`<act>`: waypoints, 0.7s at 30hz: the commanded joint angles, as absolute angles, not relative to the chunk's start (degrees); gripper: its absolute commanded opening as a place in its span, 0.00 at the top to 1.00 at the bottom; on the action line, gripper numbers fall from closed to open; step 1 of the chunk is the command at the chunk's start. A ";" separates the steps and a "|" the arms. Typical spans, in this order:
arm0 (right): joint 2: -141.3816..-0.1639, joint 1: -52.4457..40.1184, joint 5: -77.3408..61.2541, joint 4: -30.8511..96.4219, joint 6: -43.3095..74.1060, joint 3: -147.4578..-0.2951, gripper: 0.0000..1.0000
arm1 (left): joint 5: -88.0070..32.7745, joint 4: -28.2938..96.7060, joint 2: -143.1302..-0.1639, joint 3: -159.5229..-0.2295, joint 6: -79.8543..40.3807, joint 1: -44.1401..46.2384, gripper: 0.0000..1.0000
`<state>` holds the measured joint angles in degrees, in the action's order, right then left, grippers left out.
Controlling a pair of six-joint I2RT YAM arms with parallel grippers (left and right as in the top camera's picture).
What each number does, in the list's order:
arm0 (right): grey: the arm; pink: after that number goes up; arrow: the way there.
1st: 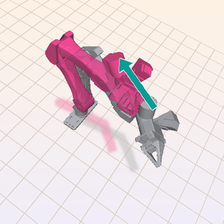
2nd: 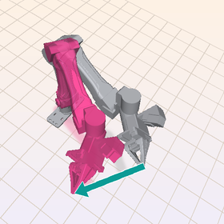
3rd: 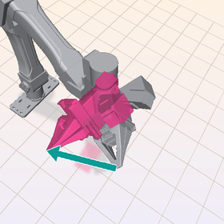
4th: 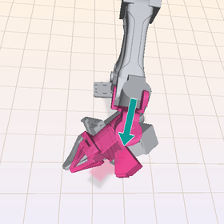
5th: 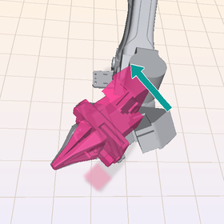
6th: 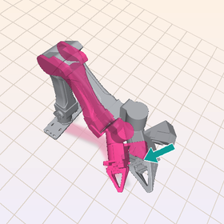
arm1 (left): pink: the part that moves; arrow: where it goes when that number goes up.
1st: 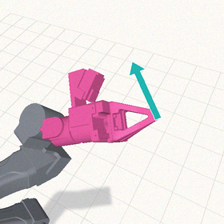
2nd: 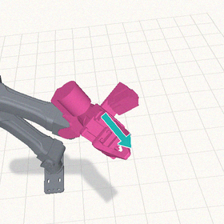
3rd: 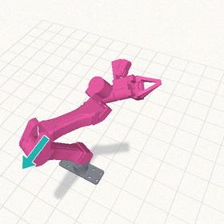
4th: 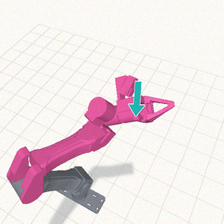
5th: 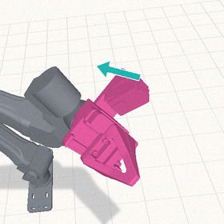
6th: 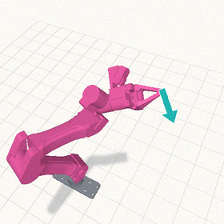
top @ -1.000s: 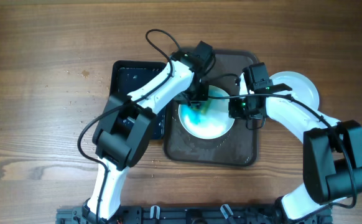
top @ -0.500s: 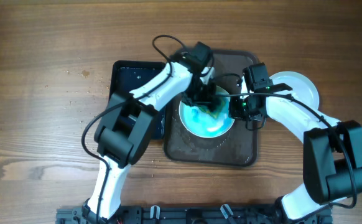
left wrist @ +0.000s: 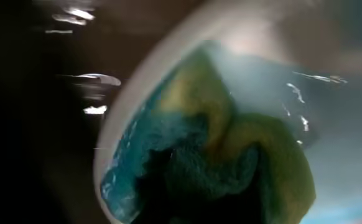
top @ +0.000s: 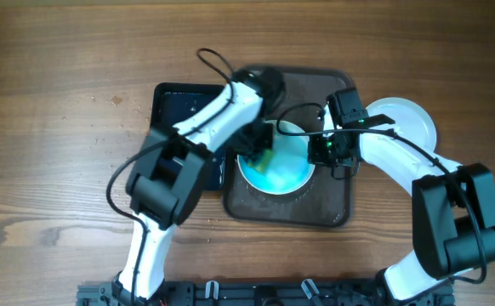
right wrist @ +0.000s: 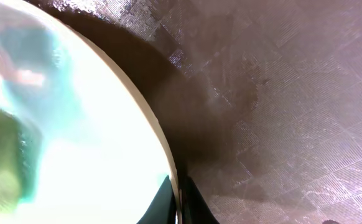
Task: Clean dirty plates on tray and stack at the side
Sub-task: 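Scrub the blue-marked plate with the sponge while right gripper holds rim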
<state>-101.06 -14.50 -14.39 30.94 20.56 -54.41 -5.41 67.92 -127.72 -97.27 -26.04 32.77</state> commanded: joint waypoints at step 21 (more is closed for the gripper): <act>-103.53 -13.43 -7.25 32.03 23.99 -52.90 0.96 | -34.70 48.47 -131.15 -93.95 -18.39 37.69 0.96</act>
